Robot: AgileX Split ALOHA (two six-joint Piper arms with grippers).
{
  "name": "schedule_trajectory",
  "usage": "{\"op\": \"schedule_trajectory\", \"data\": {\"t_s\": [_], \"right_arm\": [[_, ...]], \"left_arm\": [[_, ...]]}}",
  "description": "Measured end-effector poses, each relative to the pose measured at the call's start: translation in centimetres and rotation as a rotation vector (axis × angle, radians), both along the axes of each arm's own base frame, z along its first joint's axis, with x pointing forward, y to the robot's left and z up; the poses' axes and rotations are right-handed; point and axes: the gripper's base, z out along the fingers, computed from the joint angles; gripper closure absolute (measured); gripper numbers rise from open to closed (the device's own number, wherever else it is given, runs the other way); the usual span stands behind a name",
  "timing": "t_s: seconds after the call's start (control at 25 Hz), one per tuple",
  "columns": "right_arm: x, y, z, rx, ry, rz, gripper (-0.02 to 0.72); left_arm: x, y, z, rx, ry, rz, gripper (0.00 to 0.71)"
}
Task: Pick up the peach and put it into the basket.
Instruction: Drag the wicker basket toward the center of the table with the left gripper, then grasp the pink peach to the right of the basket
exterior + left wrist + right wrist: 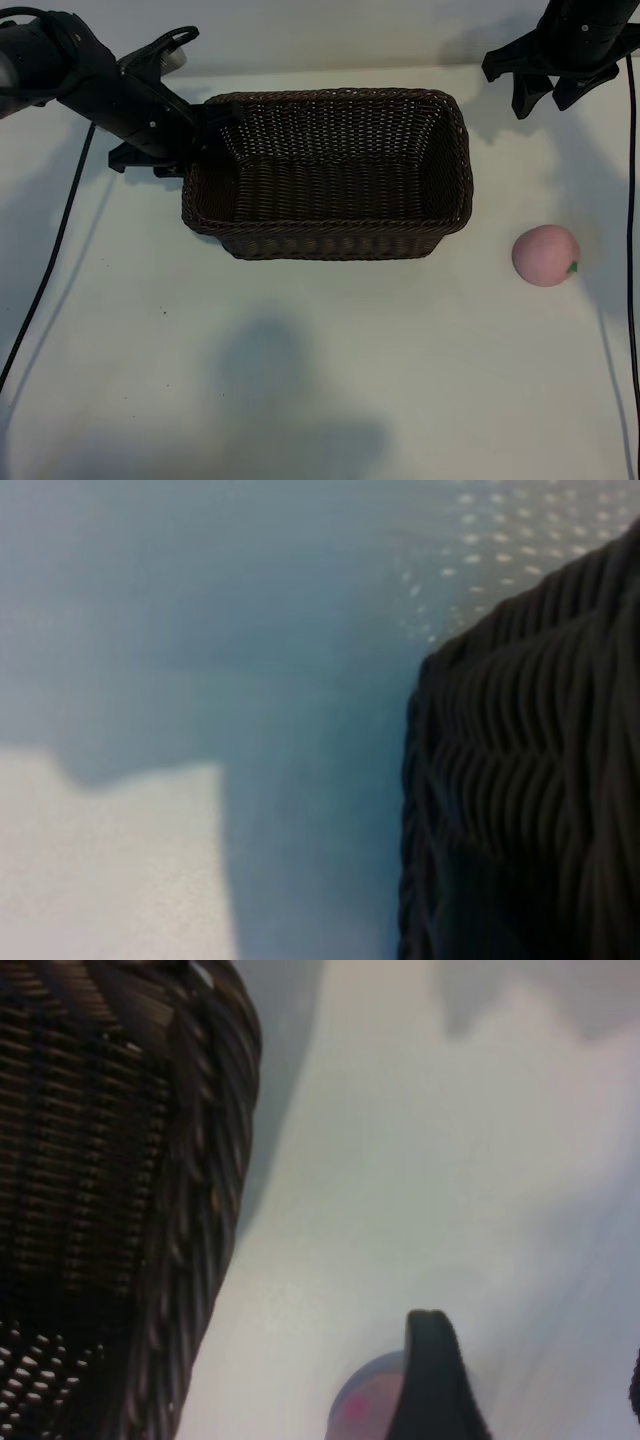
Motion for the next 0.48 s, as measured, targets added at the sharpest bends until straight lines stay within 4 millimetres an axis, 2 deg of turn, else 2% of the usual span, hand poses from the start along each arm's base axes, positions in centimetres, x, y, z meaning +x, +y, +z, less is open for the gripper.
{"op": "schedule_trajectory", "data": {"t_s": [0.12,0.2,0.28,0.48], "right_arm": [[0.0,0.0,0.0,0.0,0.0,0.0,0.238],[0.0,0.0,0.0,0.0,0.0,0.0,0.238],[0.0,0.0,0.0,0.0,0.0,0.0,0.238],[0.0,0.0,0.0,0.0,0.0,0.0,0.238]], "left_arm": [[-0.2,0.0,0.7,-0.003,-0.004,0.004,0.117],[-0.4,0.2,1.9,0.011,-0.024,0.002,0.052],[-0.8,0.4,3.3,0.036,-0.046,-0.001,0.033],[-2.4,1.4,8.0,0.116,-0.117,-0.004,0.04]]}}
